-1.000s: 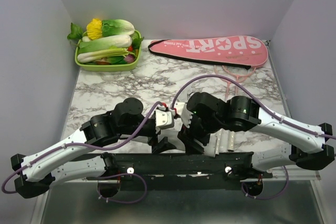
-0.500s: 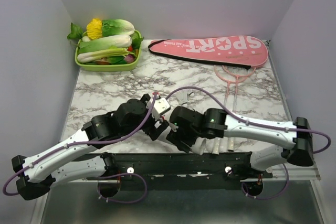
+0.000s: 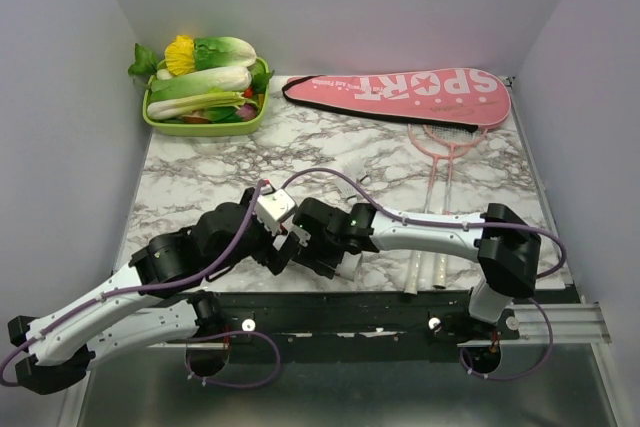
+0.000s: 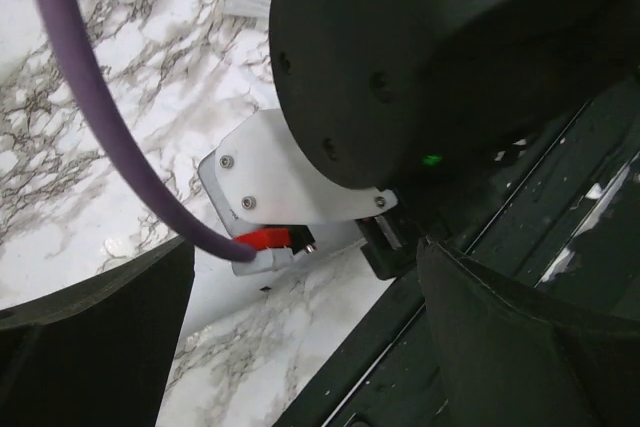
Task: Pack up the badminton gear
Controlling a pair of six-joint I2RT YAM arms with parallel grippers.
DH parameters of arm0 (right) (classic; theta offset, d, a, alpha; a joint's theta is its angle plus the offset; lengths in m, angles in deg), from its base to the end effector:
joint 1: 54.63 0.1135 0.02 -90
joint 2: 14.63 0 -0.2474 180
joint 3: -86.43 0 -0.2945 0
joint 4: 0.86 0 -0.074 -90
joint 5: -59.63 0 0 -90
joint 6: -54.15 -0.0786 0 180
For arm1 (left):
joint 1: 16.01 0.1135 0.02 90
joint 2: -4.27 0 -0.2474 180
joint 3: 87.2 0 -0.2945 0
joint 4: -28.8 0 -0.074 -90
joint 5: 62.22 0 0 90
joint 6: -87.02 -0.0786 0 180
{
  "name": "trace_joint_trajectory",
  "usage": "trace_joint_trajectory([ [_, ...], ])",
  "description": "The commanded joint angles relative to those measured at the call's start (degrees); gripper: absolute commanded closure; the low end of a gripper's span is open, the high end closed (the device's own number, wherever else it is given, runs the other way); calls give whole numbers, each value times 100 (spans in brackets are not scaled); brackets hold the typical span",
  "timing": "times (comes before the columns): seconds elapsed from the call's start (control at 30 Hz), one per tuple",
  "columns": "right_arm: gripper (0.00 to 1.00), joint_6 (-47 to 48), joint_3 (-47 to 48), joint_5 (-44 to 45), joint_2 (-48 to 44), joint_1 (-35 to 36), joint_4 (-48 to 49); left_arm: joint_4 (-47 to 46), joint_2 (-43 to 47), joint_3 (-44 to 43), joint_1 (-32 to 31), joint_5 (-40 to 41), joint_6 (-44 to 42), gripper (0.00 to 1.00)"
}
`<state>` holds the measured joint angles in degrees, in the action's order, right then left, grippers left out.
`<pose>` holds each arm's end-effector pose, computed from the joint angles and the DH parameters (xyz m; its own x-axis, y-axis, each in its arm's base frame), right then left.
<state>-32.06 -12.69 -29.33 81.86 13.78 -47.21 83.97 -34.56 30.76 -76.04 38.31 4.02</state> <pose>0.1497 0.3745 0.1454 -0.2628 -0.8437 -0.4680 -0.9460 0.3208 -0.0471 0.1255 -0.1889 0.3046 -0.3568 0.3789 -0.8539 0.7362 0.6767 -0.0074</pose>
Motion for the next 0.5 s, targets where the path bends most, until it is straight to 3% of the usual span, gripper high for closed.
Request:
trace_joint_trajectory([
  [0.0,37,183,84,-236,326,-239,268,-308,305,62,-17,-25,328,1],
  [0.17,29,183,163,-236,494,-345,233,-360,280,159,-17,231,328,1],
  [0.23,20,183,207,-244,537,-380,181,-378,227,159,-17,231,284,1],
  [0.47,3,140,374,-394,179,-380,-118,-352,402,-25,-17,152,187,1],
])
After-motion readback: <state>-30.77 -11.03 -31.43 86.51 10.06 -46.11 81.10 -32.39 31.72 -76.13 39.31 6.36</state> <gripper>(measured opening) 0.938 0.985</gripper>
